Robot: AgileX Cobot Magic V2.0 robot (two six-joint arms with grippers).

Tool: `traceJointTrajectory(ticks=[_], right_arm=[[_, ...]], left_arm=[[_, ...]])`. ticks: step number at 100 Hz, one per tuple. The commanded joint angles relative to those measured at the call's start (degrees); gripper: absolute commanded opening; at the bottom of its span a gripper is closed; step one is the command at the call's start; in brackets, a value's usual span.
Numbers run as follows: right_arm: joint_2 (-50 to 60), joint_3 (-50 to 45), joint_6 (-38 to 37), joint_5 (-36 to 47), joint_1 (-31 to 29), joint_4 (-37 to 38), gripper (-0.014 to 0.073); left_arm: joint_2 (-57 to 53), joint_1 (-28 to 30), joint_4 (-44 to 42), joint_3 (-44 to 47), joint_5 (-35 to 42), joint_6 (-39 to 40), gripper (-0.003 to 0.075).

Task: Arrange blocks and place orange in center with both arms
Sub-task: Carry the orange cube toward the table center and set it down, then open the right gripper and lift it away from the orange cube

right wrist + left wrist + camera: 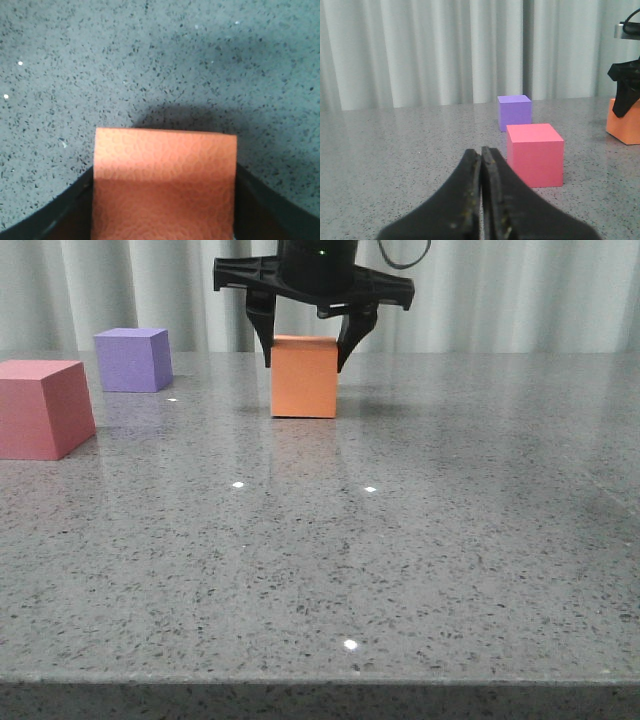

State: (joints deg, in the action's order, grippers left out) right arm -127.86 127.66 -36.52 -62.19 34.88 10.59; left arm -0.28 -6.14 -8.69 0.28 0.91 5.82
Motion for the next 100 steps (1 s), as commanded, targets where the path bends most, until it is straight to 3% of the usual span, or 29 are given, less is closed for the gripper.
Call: traceJointTrajectory(ticks=[1, 36, 53, 76, 100], right_arm=[[3.53, 1.92, -0.08, 1.54, 0.06, 0.36, 0.0426], [3.62, 1.92, -0.08, 1.66, 0.06, -0.82, 0.0618], [4.14, 2.63, 0.94, 1.28, 0.06, -0.76, 0.0617], [6.49, 5.66, 8.21, -0.43, -0.80, -0.71, 0.0617], [12.66, 5.67, 13.03, -1.51, -5.61, -0.71, 0.0617]], left_arm=[[-1.81, 0.25, 0.17, 2.44, 4.53, -0.01, -0.0020], [-1.81, 0.25, 0.17, 2.44, 4.53, -0.01, -0.0020], [-1.81, 0.25, 0.17, 2.44, 4.53, -0.01, -0.0020], [-1.81, 0.25, 0.17, 2.44, 4.53, -0.01, -0.0020], [-1.81, 0.25, 0.17, 2.44, 4.53, -0.01, -0.0020]])
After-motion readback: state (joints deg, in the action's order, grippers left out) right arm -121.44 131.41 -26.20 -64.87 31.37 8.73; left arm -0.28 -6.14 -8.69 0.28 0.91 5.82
